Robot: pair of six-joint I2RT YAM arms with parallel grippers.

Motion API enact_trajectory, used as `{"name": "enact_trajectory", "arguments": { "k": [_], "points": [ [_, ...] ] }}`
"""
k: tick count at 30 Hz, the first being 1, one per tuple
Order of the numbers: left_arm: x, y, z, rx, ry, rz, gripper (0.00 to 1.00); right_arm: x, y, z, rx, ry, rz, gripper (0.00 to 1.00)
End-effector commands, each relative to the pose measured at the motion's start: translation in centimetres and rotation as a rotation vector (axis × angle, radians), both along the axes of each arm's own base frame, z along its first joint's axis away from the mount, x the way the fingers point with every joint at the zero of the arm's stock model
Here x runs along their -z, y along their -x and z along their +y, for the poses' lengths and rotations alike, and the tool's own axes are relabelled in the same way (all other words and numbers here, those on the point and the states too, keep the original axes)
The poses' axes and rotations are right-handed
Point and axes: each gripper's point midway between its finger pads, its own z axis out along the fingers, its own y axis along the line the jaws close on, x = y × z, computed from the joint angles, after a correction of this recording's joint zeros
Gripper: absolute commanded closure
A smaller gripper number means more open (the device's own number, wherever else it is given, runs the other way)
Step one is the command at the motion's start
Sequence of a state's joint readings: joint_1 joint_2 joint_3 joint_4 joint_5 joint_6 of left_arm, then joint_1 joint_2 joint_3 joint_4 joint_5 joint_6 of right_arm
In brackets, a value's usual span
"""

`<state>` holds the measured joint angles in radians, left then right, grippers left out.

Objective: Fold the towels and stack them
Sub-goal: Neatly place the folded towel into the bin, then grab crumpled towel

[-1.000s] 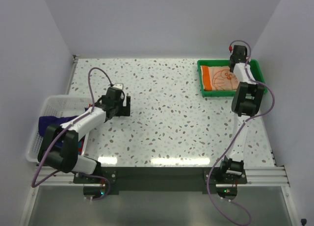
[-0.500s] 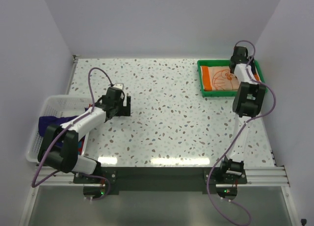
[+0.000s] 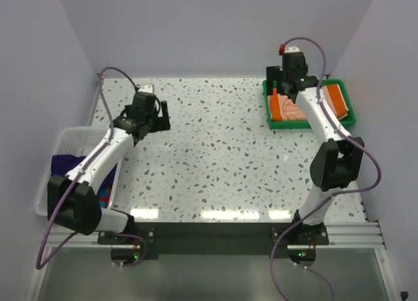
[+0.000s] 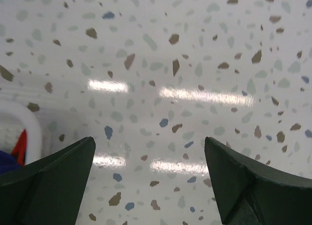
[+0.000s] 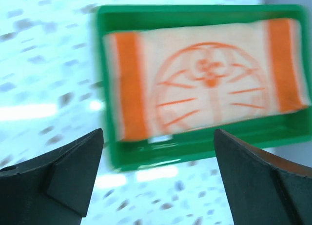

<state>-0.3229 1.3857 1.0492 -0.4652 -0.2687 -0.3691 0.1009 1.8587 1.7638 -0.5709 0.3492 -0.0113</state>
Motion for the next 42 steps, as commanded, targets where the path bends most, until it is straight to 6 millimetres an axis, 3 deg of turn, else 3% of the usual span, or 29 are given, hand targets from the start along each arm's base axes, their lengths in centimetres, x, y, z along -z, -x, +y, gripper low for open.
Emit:
{"name": "enact_trajectory", "arguments": {
  "k": [1,3,4,5,7,8,9,10,11,12,13,16,19,22,28,31,32,33,34,36,38,42],
  "points": [
    [-5.6,-0.5,4.0,-0.207,-0.028,-0.056,0.0,1.7,4.6,9.6,-0.209,-0.273,0.089,0.01],
    [-6.5,-0.1,6.8,-0.302,-0.035,-0.064,0.0,2.0,6.9,12.5,-0.286,-0.317,0.111,0.01],
    [-6.9,0.2,7.9,-0.333,-0.033,-0.072,0.0,2.1,8.2,15.0,-0.353,-0.334,0.128,0.01],
    [-6.8,0.5,10.2,-0.398,-0.026,-0.062,0.0,2.3,9.0,15.9,-0.377,-0.332,0.137,0.01],
    [-6.0,1.9,12.8,-0.489,-0.021,-0.029,0.0,2.8,11.9,19.0,-0.472,-0.345,0.174,0.01],
    [-5.7,3.0,15.9,-0.592,-0.044,-0.025,0.0,3.1,12.8,19.9,-0.5,-0.354,0.183,0.01],
    [-5.2,3.8,17.4,-0.648,-0.052,-0.017,0.0,4.2,14.2,20.7,-0.528,-0.362,0.216,0.01],
    [-4.4,5.0,18.7,-0.691,-0.062,0.006,0.0,4.0,15.3,22.2,-0.575,-0.378,0.206,0.01],
    [-4.1,6.2,21.1,-0.774,-0.076,0.017,0.0,4.3,16.2,22.9,-0.599,-0.392,0.216,0.01],
    [-3.4,7.5,22.1,-0.832,-0.081,0.046,0.0,5.6,17.4,23.2,-0.611,-0.396,0.253,0.01],
    [-3.3,8.8,23.9,-0.911,-0.095,0.054,0.0,5.8,18.2,24.0,-0.644,-0.4,0.257,0.01],
    [-2.9,11.5,25.9,-1.049,-0.118,0.059,0.0,7.0,19.8,24.4,-0.677,-0.387,0.294,0.02],
    [-1.5,13.9,27.4,-1.162,-0.12,0.076,0.0,7.3,20.6,24.7,-0.699,-0.388,0.299,0.01],
    [0.3,15.0,28.4,-1.202,-0.108,0.097,0.0,7.3,21.1,25.1,-0.718,-0.389,0.299,0.01],
    [4.2,15.4,28.2,-1.198,-0.062,0.19,0.11,7.7,21.0,24.5,-0.707,-0.343,0.301,0.01],
    [5.0,15.7,28.3,-1.199,-0.077,0.198,0.35,7.9,20.9,24.5,-0.706,-0.336,0.305,0.01],
    [5.0,15.6,28.3,-1.2,-0.075,0.196,0.53,7.9,20.8,24.5,-0.705,-0.334,0.306,0.01],
    [4.9,15.6,28.4,-1.2,-0.077,0.191,0.62,8.1,20.8,24.5,-0.702,-0.331,0.315,0.01],
    [4.5,15.7,28.6,-1.204,-0.089,0.185,0.79,8.2,20.8,24.5,-0.702,-0.328,0.32,0.01],
    [3.0,15.6,29.1,-1.208,-0.116,0.165,0.92,8.1,20.6,24.5,-0.699,-0.319,0.32,0.01],
    [1.3,15.1,29.1,-1.198,-0.132,0.128,0.99,8.3,20.6,24.3,-0.693,-0.312,0.324,0.01],
    [-5.5,12.5,28.6,-1.151,-0.188,-0.066,1.0,8.7,20.7,24.2,-0.687,-0.303,0.339,0.01]
  ]
}}
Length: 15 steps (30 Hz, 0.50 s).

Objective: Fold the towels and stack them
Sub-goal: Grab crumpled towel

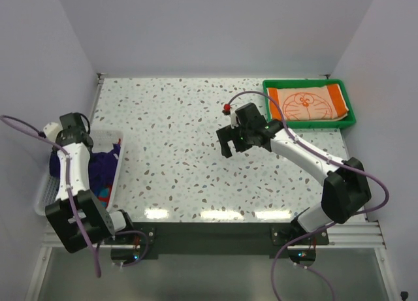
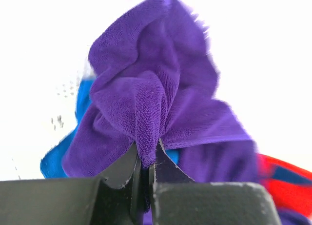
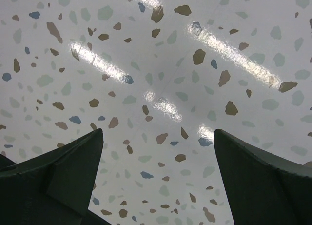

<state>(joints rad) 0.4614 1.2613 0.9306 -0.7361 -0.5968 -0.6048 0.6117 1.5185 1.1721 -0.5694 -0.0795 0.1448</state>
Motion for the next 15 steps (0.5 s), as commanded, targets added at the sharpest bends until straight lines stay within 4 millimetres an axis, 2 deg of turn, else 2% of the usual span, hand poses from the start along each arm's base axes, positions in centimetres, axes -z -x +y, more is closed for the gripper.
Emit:
{"name": "enact_trajectory", "arguments": {
  "k": [1,2,3,4,5,6,7,8,10,11,12,13,14,15],
  "points": [
    [-9.1,-3.3,0.3,0.048,-0.198,-0.195,1.0,-0.7,-0.8,0.1,0.003,0.009,-0.027,0.01],
    [-10.1,-3.7,0.0,0.061,-0.211,-0.214,1.0,-0.7,-0.8,0.2,0.002,0.011,-0.026,0.01],
    [-12.2,-4.4,-0.2,0.079,-0.229,-0.253,1.0,-0.7,-0.8,0.2,0.006,0.01,-0.026,0.01],
    [-13.0,-5.4,-0.9,0.117,-0.236,-0.271,1.0,-0.8,-0.9,0.1,0.012,0.013,-0.028,0.01],
    [-15.0,-6.2,-1.4,0.147,-0.249,-0.309,1.0,-1.1,-0.9,0.1,0.015,0.009,-0.036,0.01],
    [-15.7,-7.2,-2.0,0.18,-0.246,-0.326,1.0,-1.3,-1.0,0.1,0.025,0.004,-0.04,0.01],
    [-16.3,-8.9,-4.0,0.271,-0.216,-0.358,1.0,-1.6,-1.1,-0.1,0.034,0.005,-0.05,0.02],
    [-18.3,-10.3,-5.1,0.335,-0.223,-0.407,1.0,-2.3,-1.2,-0.1,0.049,-0.008,-0.064,0.02],
    [-19.7,-13.6,-10.1,0.535,-0.169,-0.473,1.0,-3.2,-1.5,-0.3,0.068,-0.018,-0.092,0.02],
    [-21.7,-15.0,-11.9,0.6,-0.171,-0.541,1.0,-3.9,-1.5,-0.2,0.071,-0.03,-0.108,0.02],
    [-22.4,-16.0,-14.0,0.678,-0.158,-0.563,1.0,-4.9,-1.5,-0.2,0.076,-0.05,-0.131,0.02],
    [-23.2,-17.0,-17.6,0.793,-0.115,-0.601,1.0,-5.5,-1.4,-0.2,0.076,-0.061,-0.144,0.02],
    [-25.4,-17.6,-19.5,0.855,-0.113,-0.662,1.0,-6.5,-1.9,-0.8,0.108,-0.053,-0.18,0.02],
    [-25.9,-18.5,-21.3,0.907,-0.093,-0.678,1.0,-7.1,-2.0,-1.1,0.122,-0.057,-0.2,0.01]
  ]
}}
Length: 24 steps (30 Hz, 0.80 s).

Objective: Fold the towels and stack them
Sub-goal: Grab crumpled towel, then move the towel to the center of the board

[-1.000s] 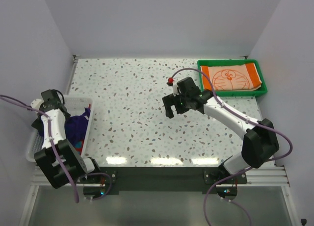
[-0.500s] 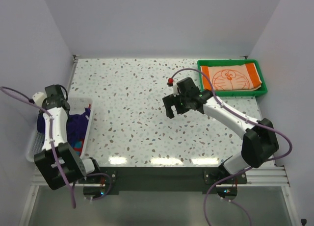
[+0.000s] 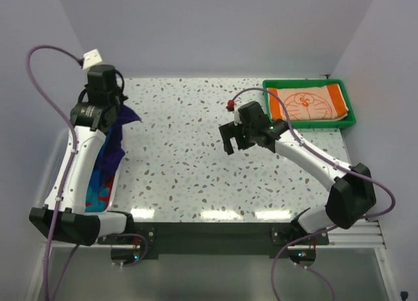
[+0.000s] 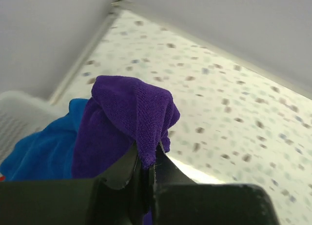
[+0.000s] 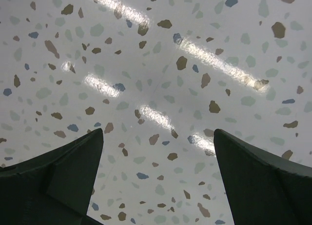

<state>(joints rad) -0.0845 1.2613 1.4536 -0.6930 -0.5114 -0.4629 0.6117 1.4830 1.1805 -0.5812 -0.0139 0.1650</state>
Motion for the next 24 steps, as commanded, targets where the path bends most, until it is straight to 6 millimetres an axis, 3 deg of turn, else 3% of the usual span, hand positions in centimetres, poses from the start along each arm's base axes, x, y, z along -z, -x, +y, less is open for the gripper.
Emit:
{"name": "enact_trajectory", "arguments": {
  "k": [1,2,3,4,5,6,9,10,12,13,14,16,17,18,20,21,22,23,24],
  "points": [
    [-6.5,-3.2,-9.5,0.348,0.045,-0.182,1.0,-7.1,-1.4,-0.6,0.077,-0.083,-0.191,0.02],
    [-8.8,-3.4,-11.3,0.41,0.036,-0.236,1.0,-8.0,-1.7,-1.1,0.108,-0.083,-0.221,0.02],
    [-9.2,-3.7,-13.1,0.459,0.033,-0.247,1.0,-8.9,-1.6,-1.4,0.12,-0.094,-0.246,0.02],
    [-10.0,-3.1,-16.3,0.546,0.037,-0.267,1.0,-10.2,-1.5,-1.9,0.143,-0.106,-0.283,0.02],
    [-11.3,-2.9,-17.7,0.59,0.031,-0.303,1.0,-11.1,-1.5,-2.5,0.166,-0.111,-0.312,0.02],
    [-11.5,-2.2,-20.2,0.657,0.037,-0.31,1.0,-11.8,-1.7,-3.2,0.201,-0.104,-0.344,0.02],
    [-11.4,-1.2,-23.2,0.749,0.063,-0.32,1.0,-13.9,-1.4,-5.3,0.281,-0.106,-0.429,0.02],
    [-11.1,-0.3,-25.1,0.807,0.08,-0.316,1.0,-14.4,-1.2,-5.9,0.297,-0.11,-0.451,0.02],
    [-9.4,0.8,-27.3,0.872,0.103,-0.294,1.0,-15.4,-0.7,-7.0,0.332,-0.123,-0.499,0.01],
    [-8.5,2.1,-29.5,0.946,0.119,-0.28,1.0,-15.7,-0.6,-7.7,0.359,-0.116,-0.52,0.01],
    [-6.1,2.6,-30.5,0.972,0.122,-0.236,1.0,-15.1,-0.5,-8.1,0.368,-0.106,-0.523,0.01],
    [-3.1,3.8,-32.5,1.017,0.122,-0.185,1.0,-15.5,0.0,-8.7,0.377,-0.117,-0.552,0.01],
    [0.0,4.2,-33.1,1.022,0.127,-0.126,1.0,-14.9,0.1,-8.7,0.372,-0.111,-0.542,0.01],
    [1.8,4.5,-33.7,1.037,0.129,-0.088,0.97,-14.3,0.3,-8.8,0.366,-0.098,-0.524,0.01],
    [5.4,6.2,-35.5,1.099,0.146,-0.026,0.79,-13.1,0.5,-8.5,0.349,-0.081,-0.484,0.01],
    [6.2,7.8,-36.8,1.15,0.145,-0.014,0.67,-12.3,0.7,-8.4,0.34,-0.067,-0.461,0.01],
    [6.8,8.6,-37.4,1.181,0.134,-0.01,0.4,-11.8,0.8,-8.3,0.332,-0.06,-0.445,0.01],
    [8.0,9.4,-37.5,1.201,0.108,0.004,0.27,-11.1,1.0,-8.2,0.319,-0.059,-0.428,0.01],
    [8.0,10.2,-37.6,1.213,0.101,-0.001,0.14,-10.7,1.3,-7.6,0.285,-0.071,-0.414,0.01]
  ]
}}
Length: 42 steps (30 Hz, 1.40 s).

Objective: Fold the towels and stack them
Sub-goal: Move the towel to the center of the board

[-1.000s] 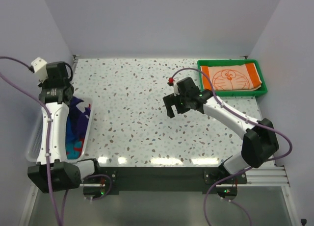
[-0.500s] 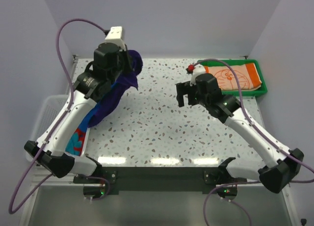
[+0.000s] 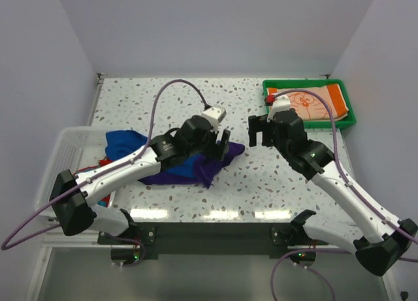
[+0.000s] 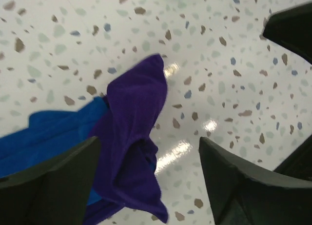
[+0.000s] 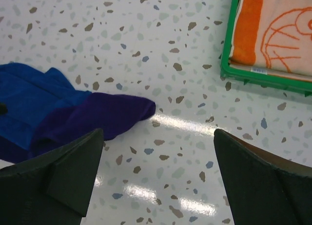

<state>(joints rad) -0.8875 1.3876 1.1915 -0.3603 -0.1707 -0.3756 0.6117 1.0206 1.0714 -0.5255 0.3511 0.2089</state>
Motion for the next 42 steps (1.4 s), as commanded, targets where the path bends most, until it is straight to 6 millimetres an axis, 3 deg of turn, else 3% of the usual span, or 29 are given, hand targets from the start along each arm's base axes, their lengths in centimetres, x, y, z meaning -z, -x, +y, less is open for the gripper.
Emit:
{"name": "enact_trajectory", "arguments": {
  "k": [1,7,9,12,17,20,29,32,34,35,36,39,42],
  "points": [
    [-2.3,1.3,-1.7,0.034,0.093,-0.085,0.08,1.8,0.6,1.0,-0.053,-0.004,0.052,0.01],
    [-0.3,-1.0,5.3,-0.238,0.006,-0.059,0.07,5.2,1.2,2.1,-0.1,0.0,0.157,0.02],
    [2.0,-2.2,7.6,-0.321,-0.039,0.015,0.08,6.5,1.4,2.5,-0.114,-0.004,0.189,0.02],
    [5.6,-3.1,9.2,-0.408,-0.106,0.085,0.12,8.0,1.9,3.7,-0.167,-0.023,0.247,0.03],
    [10.7,-4.7,9.6,-0.493,-0.187,0.172,0.23,10.2,2.8,5.1,-0.222,-0.056,0.321,0.04],
    [12.7,-5.6,9.4,-0.513,-0.224,0.193,0.28,11.3,3.3,5.5,-0.243,-0.068,0.348,0.04],
    [16.7,-6.6,9.9,-0.555,-0.338,0.229,0.31,14.6,4.5,6.1,-0.278,-0.091,0.425,0.04],
    [17.5,-6.2,10.0,-0.555,-0.355,0.25,0.46,15.1,4.7,6.1,-0.274,-0.092,0.437,0.04],
    [17.8,-5.9,10.1,-0.553,-0.357,0.258,0.63,15.2,4.6,6.1,-0.277,-0.091,0.435,0.04],
    [17.6,-5.9,10.1,-0.553,-0.351,0.254,0.69,15.4,4.5,6.1,-0.276,-0.089,0.437,0.04],
    [17.4,-5.9,10.1,-0.551,-0.347,0.252,0.82,15.3,4.5,6.2,-0.279,-0.088,0.436,0.04],
    [16.2,-6.1,10.2,-0.55,-0.332,0.227,1.0,15.7,4.4,6.3,-0.276,-0.087,0.442,0.04],
    [14.6,-6.3,10.3,-0.549,-0.321,0.198,1.0,16.1,4.4,6.9,-0.285,-0.11,0.456,0.05]
  ]
}}
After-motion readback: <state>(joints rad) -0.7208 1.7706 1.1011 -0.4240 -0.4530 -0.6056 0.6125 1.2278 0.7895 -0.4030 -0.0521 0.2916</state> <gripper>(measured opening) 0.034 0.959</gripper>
